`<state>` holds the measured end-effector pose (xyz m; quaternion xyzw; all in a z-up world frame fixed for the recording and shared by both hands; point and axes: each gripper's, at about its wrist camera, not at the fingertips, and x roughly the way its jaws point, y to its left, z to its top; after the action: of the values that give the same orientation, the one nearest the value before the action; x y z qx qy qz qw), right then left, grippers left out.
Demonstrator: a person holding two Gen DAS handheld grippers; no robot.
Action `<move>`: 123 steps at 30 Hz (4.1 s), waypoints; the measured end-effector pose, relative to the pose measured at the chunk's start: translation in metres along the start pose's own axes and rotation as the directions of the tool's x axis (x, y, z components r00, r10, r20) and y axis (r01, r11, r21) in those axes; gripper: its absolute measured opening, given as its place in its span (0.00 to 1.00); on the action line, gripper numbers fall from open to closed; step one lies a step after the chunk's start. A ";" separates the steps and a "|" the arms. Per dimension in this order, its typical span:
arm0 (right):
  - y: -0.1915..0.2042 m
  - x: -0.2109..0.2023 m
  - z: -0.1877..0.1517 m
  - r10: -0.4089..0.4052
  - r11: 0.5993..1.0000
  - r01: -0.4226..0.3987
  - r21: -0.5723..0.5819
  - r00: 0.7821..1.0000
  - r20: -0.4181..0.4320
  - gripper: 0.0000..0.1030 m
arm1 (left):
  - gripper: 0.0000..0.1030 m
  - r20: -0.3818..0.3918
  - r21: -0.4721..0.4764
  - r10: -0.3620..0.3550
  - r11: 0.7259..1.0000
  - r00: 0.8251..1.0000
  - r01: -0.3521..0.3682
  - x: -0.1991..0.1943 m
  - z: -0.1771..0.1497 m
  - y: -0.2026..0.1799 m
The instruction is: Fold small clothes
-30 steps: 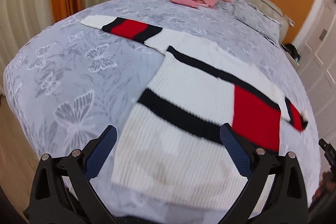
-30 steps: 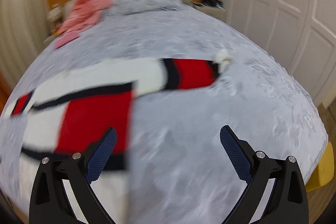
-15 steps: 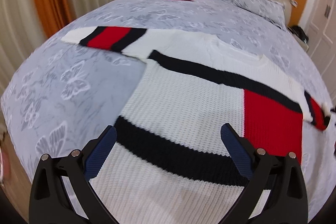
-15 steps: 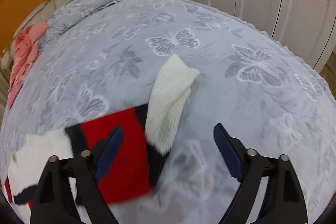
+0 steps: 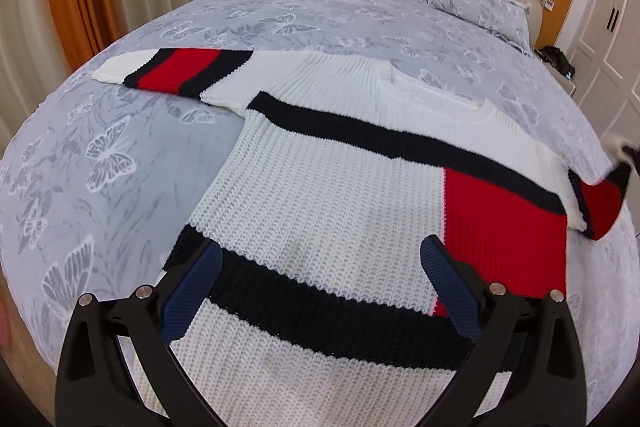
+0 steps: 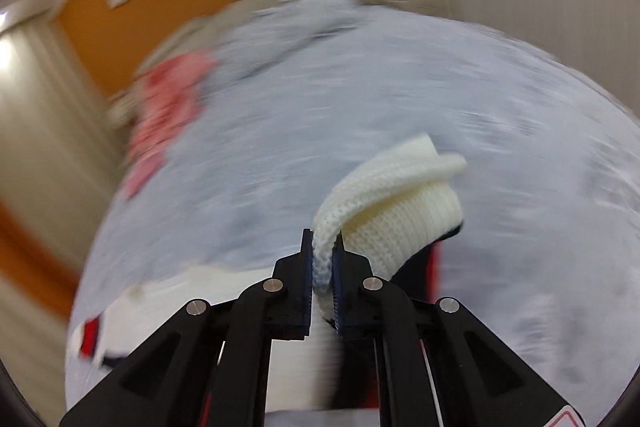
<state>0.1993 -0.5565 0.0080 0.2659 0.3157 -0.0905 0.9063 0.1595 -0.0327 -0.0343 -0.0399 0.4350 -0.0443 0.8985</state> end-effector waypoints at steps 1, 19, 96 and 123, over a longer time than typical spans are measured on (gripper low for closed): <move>0.021 0.006 -0.005 0.040 0.999 -0.040 -0.025 0.999 -0.018 0.08 | 0.95 0.004 -0.001 -0.003 1.000 1.000 0.003 -0.002 0.001 0.001; 0.157 0.033 -0.146 -0.001 0.954 -0.050 -0.296 0.986 -0.168 0.41 | 0.95 -0.077 -0.156 -0.266 0.955 0.961 0.252 0.037 0.066 0.013; 0.107 -0.058 -0.215 -0.203 0.965 0.159 -0.209 0.956 -0.214 0.62 | 0.10 -0.121 0.028 -0.356 0.932 0.927 0.362 0.121 0.120 -0.098; 0.333 0.183 -0.190 -0.386 0.622 0.086 -0.779 0.899 -0.209 0.07 | 0.67 -0.025 -0.013 -0.156 0.988 0.987 0.155 0.103 0.022 0.025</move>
<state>0.3537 -0.1733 -0.0891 -0.1664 0.5154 -0.0222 0.8403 0.2416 -0.0189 -0.1036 -0.0779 0.4426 -0.1125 0.8862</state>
